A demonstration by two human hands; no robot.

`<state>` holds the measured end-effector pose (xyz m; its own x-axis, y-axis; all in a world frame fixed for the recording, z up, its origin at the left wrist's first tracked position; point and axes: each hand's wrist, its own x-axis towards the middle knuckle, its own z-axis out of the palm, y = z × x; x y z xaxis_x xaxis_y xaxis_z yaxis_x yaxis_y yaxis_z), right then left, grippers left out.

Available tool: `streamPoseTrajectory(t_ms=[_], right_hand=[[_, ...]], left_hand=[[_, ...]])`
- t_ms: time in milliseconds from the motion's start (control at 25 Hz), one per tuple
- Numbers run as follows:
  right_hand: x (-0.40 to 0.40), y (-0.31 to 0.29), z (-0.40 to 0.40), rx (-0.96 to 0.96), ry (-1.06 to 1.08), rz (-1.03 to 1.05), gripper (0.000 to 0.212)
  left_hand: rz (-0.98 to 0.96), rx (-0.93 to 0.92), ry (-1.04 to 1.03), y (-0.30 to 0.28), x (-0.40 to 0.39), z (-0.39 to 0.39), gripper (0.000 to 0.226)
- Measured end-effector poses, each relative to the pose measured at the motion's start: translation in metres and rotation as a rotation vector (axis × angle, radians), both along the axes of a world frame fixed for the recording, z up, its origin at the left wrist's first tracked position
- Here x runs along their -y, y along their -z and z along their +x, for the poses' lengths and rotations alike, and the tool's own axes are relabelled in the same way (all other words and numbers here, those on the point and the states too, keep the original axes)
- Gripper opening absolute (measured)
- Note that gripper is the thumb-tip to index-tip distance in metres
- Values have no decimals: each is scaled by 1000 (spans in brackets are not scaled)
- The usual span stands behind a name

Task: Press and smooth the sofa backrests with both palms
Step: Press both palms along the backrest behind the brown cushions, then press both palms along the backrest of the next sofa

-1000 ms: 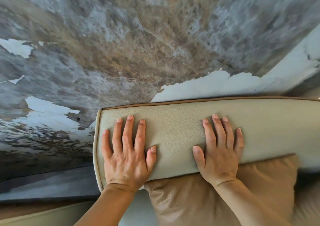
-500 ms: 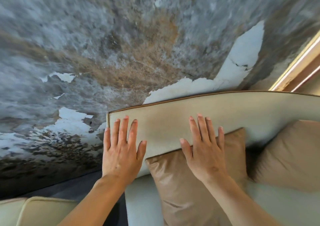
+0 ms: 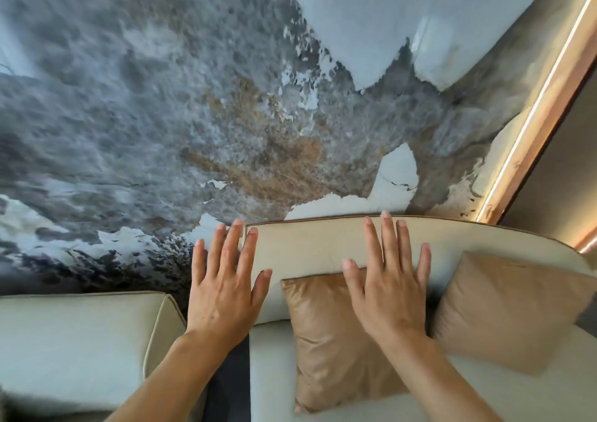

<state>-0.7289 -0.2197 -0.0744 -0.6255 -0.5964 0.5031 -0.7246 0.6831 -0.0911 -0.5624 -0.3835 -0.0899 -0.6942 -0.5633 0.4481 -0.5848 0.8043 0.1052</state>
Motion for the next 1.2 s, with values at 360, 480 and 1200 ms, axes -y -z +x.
streamPoseTrajectory(t_ms=[360, 480, 1200], right_hand=[[-148, -124, 144, -92, -98, -290, 67], [-167, -131, 174, -71, -130, -318, 68], [-63, -121, 335, 21, -250, -278, 68]], left_hand=[[-207, -193, -151, -129, -141, 164, 63], [-232, -143, -185, -140, -166, 198, 64], [-187, -23, -322, -143, -98, 381, 62]])
